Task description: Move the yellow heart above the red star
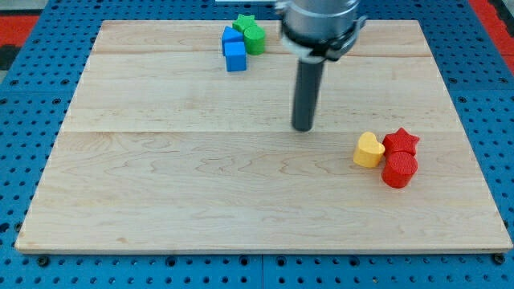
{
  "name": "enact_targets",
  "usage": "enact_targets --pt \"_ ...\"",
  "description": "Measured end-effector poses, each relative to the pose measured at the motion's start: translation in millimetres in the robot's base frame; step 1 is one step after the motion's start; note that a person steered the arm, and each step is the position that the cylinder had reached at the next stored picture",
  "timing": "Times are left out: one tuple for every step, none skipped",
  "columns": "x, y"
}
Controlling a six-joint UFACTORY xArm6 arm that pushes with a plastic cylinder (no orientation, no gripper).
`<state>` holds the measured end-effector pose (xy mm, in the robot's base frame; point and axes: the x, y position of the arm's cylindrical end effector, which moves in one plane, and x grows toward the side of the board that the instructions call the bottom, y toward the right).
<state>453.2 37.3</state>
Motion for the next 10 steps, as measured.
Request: enact_targets --pt "55 -55" --pt "125 -47" --pt "99 10" --pt "58 37" --pt "63 78" --pt "68 107" --pt "31 119" --pt "-5 101" --pt "-41 98" --pt "-80 104"
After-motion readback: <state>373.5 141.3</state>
